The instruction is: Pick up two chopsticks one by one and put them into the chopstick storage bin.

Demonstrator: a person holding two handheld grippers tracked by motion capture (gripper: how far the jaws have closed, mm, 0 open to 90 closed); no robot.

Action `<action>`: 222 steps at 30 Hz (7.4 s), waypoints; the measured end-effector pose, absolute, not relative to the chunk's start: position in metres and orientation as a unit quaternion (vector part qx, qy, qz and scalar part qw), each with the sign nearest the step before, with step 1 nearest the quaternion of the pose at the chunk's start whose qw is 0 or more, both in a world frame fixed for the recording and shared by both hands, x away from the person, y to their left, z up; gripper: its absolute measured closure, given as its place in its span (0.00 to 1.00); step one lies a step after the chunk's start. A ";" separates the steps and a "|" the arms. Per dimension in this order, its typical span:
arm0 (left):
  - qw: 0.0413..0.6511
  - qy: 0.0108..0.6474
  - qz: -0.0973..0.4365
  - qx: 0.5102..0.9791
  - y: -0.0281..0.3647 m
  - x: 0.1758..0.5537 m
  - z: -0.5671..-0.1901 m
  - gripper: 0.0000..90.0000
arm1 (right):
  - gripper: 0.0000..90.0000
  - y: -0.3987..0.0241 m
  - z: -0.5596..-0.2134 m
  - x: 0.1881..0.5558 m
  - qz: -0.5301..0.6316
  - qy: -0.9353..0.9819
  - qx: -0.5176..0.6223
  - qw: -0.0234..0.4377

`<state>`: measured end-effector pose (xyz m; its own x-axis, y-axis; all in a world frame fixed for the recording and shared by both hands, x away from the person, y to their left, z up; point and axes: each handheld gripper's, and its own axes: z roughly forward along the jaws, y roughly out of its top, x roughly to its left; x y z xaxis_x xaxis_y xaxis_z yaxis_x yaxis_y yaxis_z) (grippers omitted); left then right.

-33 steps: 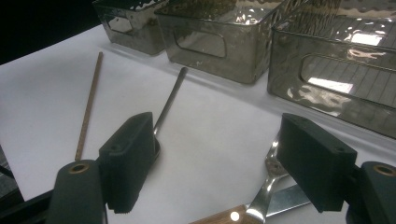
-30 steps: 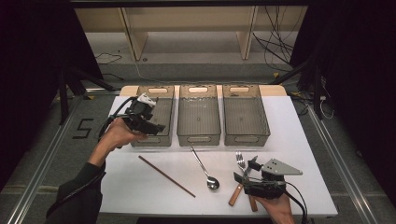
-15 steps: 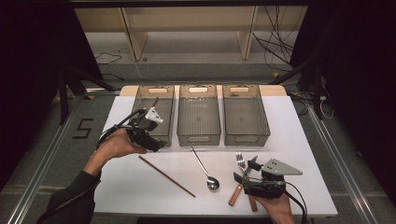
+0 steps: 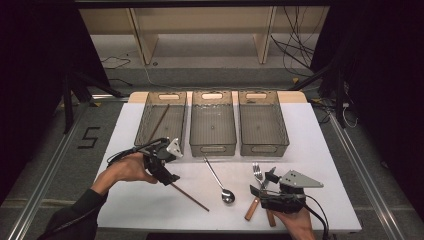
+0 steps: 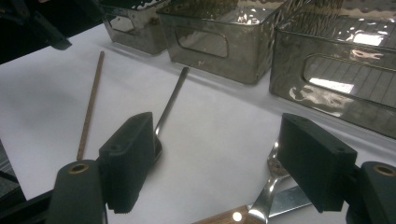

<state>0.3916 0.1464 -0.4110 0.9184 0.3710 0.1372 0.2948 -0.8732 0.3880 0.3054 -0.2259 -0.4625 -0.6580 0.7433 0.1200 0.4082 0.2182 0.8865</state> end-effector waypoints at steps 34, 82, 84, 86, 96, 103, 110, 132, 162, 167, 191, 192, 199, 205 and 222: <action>0.092 0.088 0.054 0.990 0.134 0.400 -0.459 0.41 | 0.31 -0.226 -0.463 0.306 0.500 0.762 0.378 0.165; 0.062 0.003 0.015 0.998 0.126 0.393 -0.464 0.93 | 0.31 -0.227 -0.462 0.307 0.498 0.764 0.377 0.163; 0.061 0.002 0.014 0.998 0.126 0.393 -0.464 0.94 | 0.31 -0.227 -0.463 0.307 0.497 0.764 0.378 0.162; 0.061 0.004 0.011 0.998 0.126 0.393 -0.463 0.94 | 0.31 -0.226 -0.463 0.307 0.497 0.764 0.378 0.163; 0.077 0.019 0.050 0.996 0.137 0.393 -0.440 0.94 | 0.31 -0.227 -0.462 0.307 0.500 0.761 0.379 0.163; 0.129 0.044 0.087 0.987 0.150 0.393 -0.409 0.94 | 0.31 -0.227 -0.462 0.307 0.501 0.761 0.378 0.164; 0.190 0.116 0.123 0.967 0.160 0.400 -0.383 0.94 | 0.31 -0.227 -0.462 0.307 0.500 0.761 0.379 0.163; 0.249 0.342 0.182 0.888 0.186 0.469 -0.345 0.94 | 0.31 -0.228 -0.462 0.307 0.502 0.759 0.381 0.162; 0.260 0.456 0.195 0.828 0.207 0.529 -0.371 0.94 | 0.31 -0.228 -0.462 0.307 0.503 0.761 0.379 0.159; 0.263 0.467 0.191 0.823 0.211 0.529 -0.378 0.94 | 0.31 -0.228 -0.462 0.307 0.503 0.760 0.378 0.160; 0.257 0.481 0.171 0.821 0.215 0.527 -0.401 0.94 | 0.31 -0.228 -0.462 0.307 0.502 0.760 0.379 0.161; 0.256 0.482 0.171 0.821 0.216 0.527 -0.402 0.94 | 0.31 -0.228 -0.462 0.307 0.503 0.760 0.379 0.161; 0.250 0.488 0.165 0.820 0.217 0.527 -0.407 0.94 | 0.31 -0.228 -0.462 0.307 0.502 0.760 0.379 0.160; 0.251 0.493 0.163 0.817 0.216 0.529 -0.410 0.93 | 0.31 -0.228 -0.462 0.307 0.503 0.760 0.380 0.160; 0.277 0.503 0.171 0.801 0.216 0.526 -0.404 0.78 | 0.31 -0.229 -0.461 0.307 0.504 0.760 0.378 0.161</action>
